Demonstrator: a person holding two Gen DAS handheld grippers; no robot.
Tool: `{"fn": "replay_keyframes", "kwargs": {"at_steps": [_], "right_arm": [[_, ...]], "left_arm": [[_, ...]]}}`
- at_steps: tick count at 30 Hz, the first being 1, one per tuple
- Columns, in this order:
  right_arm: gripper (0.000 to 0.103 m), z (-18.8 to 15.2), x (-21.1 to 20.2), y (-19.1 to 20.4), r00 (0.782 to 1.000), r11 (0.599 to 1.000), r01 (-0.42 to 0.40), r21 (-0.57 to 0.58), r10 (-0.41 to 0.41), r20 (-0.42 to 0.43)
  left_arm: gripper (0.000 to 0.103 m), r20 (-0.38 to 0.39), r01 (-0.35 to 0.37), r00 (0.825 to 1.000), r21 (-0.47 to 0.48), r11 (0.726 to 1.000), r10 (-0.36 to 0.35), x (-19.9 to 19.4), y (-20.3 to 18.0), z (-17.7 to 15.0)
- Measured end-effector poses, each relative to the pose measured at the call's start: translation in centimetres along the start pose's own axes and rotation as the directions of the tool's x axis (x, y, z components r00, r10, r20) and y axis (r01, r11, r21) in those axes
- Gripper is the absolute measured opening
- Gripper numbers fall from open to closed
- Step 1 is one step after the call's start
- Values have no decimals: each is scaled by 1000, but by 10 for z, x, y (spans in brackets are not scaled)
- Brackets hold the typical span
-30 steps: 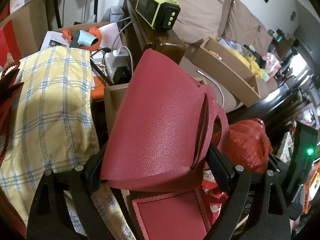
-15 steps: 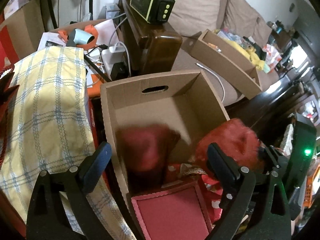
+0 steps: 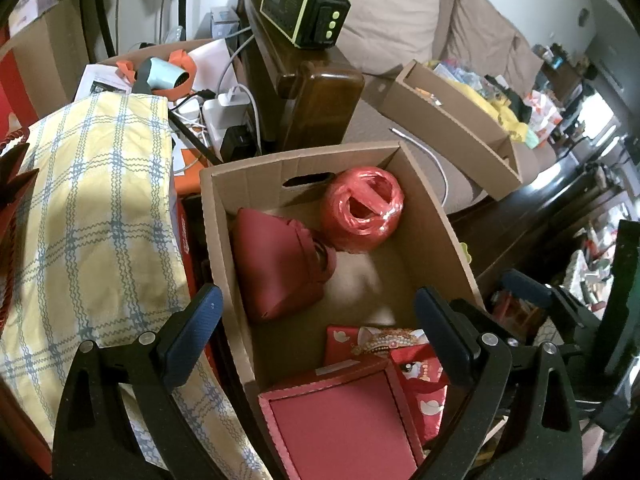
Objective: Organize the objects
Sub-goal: 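Open both tools to drop the dark red bag and raffia ball into the box, then lift both tools out of the cardboard box and turn back toward the table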
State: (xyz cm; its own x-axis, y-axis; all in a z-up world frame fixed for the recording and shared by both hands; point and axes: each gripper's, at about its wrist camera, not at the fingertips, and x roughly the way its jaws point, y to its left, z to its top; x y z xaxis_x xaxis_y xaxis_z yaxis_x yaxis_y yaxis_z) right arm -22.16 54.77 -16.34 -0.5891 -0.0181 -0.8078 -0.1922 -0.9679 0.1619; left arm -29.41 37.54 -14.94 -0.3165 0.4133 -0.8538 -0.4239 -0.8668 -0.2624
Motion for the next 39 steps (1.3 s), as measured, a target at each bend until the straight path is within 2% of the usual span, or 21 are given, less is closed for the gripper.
{"fn": "replay_keyframes", "kwargs": {"at_steps": [7, 12, 18, 23, 25, 28, 32, 36, 39], "right_arm": [[101, -4, -22, 3, 999, 1000, 17, -13, -17, 33], [101, -43, -52, -6, 997, 999, 11, 37, -14, 71], [101, -75, -79, -16, 994, 996, 72, 45, -76, 79], [101, -77, -89, -28, 994, 990, 8, 141, -23, 105], [101, -75, -95, -27, 991, 986, -26, 162, 5, 131], [101, -70, -102, -18, 987, 987, -57, 152, 33, 159], [101, -67, -107, 1, 982, 987, -101, 129, 77, 175], [101, -63, -114, 21, 975, 985, -135, 110, 112, 194], [101, -60, -121, 38, 970, 986, -150, 79, 131, 203]], "left_arm": [[97, 0, 55, 998, -12, 998, -55, -7, -3, -2], [97, 25, 59, 998, 26, 998, -60, -22, -20, -7], [97, 82, 21, 996, 78, 997, -27, -53, -40, -18], [97, 124, -41, 992, 102, 994, 28, -81, -44, -36], [97, 118, -36, 993, 100, 994, 24, -90, -42, -45], [97, 118, -42, 992, 95, 995, 30, -111, -32, -62], [97, 160, -88, 984, 71, 994, 76, -153, -5, -85], [97, 179, -110, 977, -34, 993, 114, -195, 45, -102], [97, 205, -177, 959, -109, 978, 196, -227, 86, -113]]}}
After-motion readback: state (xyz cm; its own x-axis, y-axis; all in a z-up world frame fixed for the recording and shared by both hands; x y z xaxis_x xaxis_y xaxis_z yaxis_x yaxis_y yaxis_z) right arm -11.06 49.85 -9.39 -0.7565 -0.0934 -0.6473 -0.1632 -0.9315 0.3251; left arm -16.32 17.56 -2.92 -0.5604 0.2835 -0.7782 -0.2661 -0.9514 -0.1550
